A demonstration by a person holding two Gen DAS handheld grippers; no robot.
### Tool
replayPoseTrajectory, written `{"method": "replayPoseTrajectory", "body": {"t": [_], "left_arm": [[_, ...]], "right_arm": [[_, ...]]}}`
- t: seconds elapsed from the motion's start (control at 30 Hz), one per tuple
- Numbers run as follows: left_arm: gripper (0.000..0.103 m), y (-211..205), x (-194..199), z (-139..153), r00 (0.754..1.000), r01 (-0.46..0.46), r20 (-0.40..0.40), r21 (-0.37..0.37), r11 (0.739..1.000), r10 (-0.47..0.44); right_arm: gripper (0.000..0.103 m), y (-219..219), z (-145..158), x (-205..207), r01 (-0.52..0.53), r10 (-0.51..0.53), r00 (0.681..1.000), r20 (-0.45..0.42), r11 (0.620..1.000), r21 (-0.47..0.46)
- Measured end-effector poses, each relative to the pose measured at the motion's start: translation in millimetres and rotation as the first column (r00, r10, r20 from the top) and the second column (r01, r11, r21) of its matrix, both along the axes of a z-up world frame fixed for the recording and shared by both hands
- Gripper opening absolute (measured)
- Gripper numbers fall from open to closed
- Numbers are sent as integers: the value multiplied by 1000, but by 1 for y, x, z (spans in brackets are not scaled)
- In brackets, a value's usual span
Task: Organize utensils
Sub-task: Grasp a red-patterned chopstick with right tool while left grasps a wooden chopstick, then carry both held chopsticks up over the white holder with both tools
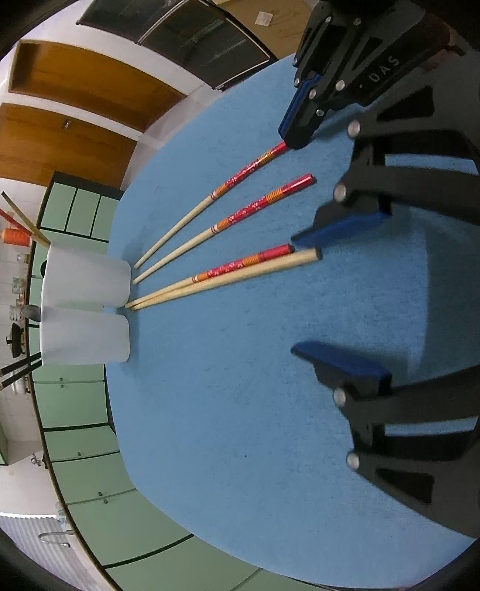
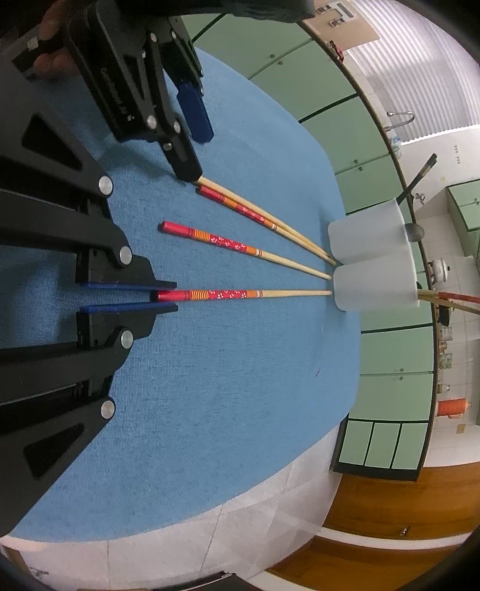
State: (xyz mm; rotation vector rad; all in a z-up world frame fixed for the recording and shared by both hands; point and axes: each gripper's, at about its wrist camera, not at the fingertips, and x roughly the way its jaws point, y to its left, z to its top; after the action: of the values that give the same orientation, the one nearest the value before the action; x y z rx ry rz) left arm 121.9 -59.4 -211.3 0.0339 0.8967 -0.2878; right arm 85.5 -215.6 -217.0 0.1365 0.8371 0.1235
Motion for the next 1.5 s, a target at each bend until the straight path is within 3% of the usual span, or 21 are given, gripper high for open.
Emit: {"method": "replayPoseTrajectory", "body": {"t": [0.07, 0.23, 0.47, 0.57, 0.77, 0.97, 1.2, 1.5], "left_arm": [[33, -2, 0, 0, 1000, 17, 0, -7, 1000, -17], [20, -7, 0, -1, 999, 40, -1, -20, 999, -40], [19, -13, 4, -3, 1000, 28, -8, -29, 999, -28], [7, -14, 4, -3, 1000, 16, -10, -25, 1000, -16], [6, -8, 2, 5, 1000, -2, 9, -36, 999, 2], [6, 6, -9, 49, 991, -18, 136, -8, 1000, 19], [6, 17, -14, 110, 953, -36, 300, -46, 998, 48], [6, 17, -2, 169, 907, -24, 417, -108, 994, 67]], "right_arm": [[6, 0, 0, 0, 0, 0, 1000, -1, 1000, 2], [6, 1, 0, 0, 2, -2, 1000, -3, 1000, 3], [6, 1, -1, 3, 7, -7, 1000, -5, 1000, 8], [6, 1, -1, 3, 8, -8, 1000, -4, 1000, 9], [6, 0, 3, 1, 16, -16, 1000, 5, 1000, 6], [6, -7, 30, -6, 26, -24, 997, 75, 999, -33], [6, -21, 90, -13, 40, -29, 978, 206, 998, -49], [6, -45, 159, 0, 28, -43, 947, 318, 998, 53]]}}
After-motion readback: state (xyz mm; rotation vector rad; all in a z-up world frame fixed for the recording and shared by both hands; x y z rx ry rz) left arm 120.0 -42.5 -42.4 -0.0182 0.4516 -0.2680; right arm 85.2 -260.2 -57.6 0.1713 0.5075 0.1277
